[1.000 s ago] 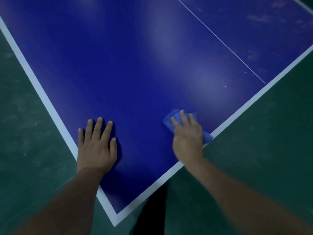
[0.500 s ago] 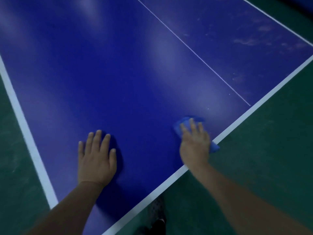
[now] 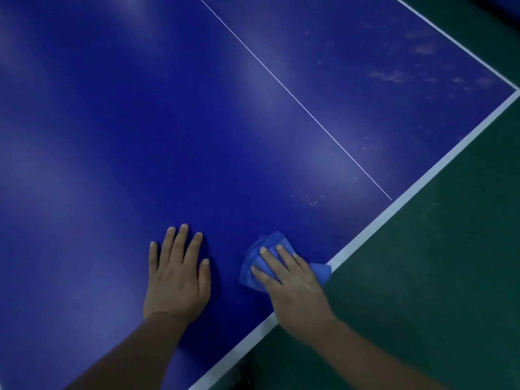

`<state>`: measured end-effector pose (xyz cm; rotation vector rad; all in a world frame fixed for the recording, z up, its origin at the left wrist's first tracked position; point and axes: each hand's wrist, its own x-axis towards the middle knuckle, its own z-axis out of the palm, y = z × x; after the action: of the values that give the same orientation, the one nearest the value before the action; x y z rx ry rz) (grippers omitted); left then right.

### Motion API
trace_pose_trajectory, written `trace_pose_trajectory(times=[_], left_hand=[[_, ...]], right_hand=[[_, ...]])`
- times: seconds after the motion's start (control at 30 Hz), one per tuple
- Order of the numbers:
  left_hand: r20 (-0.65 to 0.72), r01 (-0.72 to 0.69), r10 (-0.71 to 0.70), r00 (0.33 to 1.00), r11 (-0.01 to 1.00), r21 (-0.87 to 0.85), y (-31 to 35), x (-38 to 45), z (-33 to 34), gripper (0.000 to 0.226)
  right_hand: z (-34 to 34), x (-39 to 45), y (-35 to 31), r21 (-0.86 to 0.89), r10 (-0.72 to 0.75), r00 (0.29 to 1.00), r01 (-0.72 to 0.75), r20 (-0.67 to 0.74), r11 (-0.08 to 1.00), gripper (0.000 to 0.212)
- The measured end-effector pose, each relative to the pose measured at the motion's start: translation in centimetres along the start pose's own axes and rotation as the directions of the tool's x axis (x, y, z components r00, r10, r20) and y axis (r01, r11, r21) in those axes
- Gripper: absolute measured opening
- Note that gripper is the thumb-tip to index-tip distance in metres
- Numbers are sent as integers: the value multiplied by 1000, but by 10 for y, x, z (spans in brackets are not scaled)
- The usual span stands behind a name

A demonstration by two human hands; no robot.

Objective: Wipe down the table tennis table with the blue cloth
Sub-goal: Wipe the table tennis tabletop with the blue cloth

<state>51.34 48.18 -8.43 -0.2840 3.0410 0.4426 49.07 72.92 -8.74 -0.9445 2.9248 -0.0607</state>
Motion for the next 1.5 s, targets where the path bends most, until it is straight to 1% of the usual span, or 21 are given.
trace_pose_trajectory(times=[0.07, 0.17, 0.2, 0.3, 0.43, 0.53, 0.6, 0.67, 0.77, 0.83, 0.87, 0.93, 1.0, 1.03, 1.1, 1.13, 1.2, 1.3, 1.37, 1.43, 1.5], left_hand=[[6, -5, 5, 1000, 1000, 4, 0, 1, 2, 60], [-4, -4, 4, 1000, 1000, 20, -1, 1, 3, 59], [-7, -6, 6, 1000, 1000, 25, 0, 2, 3, 59], [-15, -13, 14, 1000, 999, 36, -1, 1, 4, 58], [-74, -21, 22, 997, 1000, 15, -2, 1, 5, 57], [-100, -30, 31, 994, 1000, 9, -1, 3, 4, 57], [-71, -18, 19, 997, 1000, 19, -1, 3, 4, 58], [-35, -4, 5, 999, 999, 35, -1, 3, 3, 60], [-9, -5, 5, 1000, 999, 37, 1, 4, 2, 60], [-12, -10, 11, 1000, 999, 34, 2, 4, 1, 60], [-11, -9, 9, 1000, 999, 37, 2, 5, 1, 60], [-4, -3, 3, 1000, 999, 49, 3, 4, 2, 61], [-4, -1, 1, 1000, 998, 58, 3, 3, 4, 60], [-7, 1, 0, 1000, 998, 63, 2, 3, 5, 60], [-7, 2, -1, 1000, 998, 65, 2, 5, 5, 61], [-8, 2, -1, 1000, 998, 66, 1, 6, 5, 61], [-6, -2, 2, 1000, 998, 66, 0, 5, 5, 61], [-2, 4, -4, 1000, 998, 62, 0, 5, 4, 61], [3, 6, -6, 1000, 998, 58, 1, 6, 2, 62], [0, 8, -8, 1000, 998, 55, 2, 6, 2, 61], [3, 4, -4, 1000, 998, 58, 1, 5, 3, 61]], right_hand=[[-5, 12, 36, -73, 44, 999, -44, -10, 996, 62], [-22, 26, 84, -83, 453, 891, -449, 38, 890, 55], [-23, 26, 85, -52, 509, 860, -508, 15, 860, 55], [-14, 29, 34, -13, 384, 919, -386, -88, 922, 54], [-8, 98, -42, 171, 134, 987, -118, -85, 978, 56], [-11, 156, -46, 125, 133, 987, -121, -90, 985, 59], [-13, 165, -1, 34, 203, 978, -202, -54, 979, 59], [-20, 146, 68, -63, 394, 919, -395, -28, 917, 57], [-33, 101, 162, 35, 730, 677, -731, -87, 682, 55], [-37, 94, 161, 118, 826, 553, -818, -107, 563, 54], [-34, 97, 140, 121, 818, 562, -810, -121, 574, 52], [-26, 97, 75, 96, 664, 734, -658, -142, 747, 56], [-7, 76, 11, 104, 349, 930, -338, -119, 936, 56], [-1, 61, -6, 129, 192, 978, -180, -87, 975, 53], [-4, 52, 18, 113, 13, 998, -6, -64, 994, 51], [-7, 56, 48, 69, 40, 997, -36, -64, 997, 51], [-18, 68, 115, -50, 289, 955, -293, -67, 955, 56], [-37, 74, 184, 4, 674, 730, -678, -111, 735, 48], [-35, 79, 167, 41, 742, 647, -748, -173, 662, 48], [-25, 80, 120, -6, 634, 763, -640, -129, 768, 54], [-16, 67, 84, 15, 412, 910, -411, -55, 911, 53]])
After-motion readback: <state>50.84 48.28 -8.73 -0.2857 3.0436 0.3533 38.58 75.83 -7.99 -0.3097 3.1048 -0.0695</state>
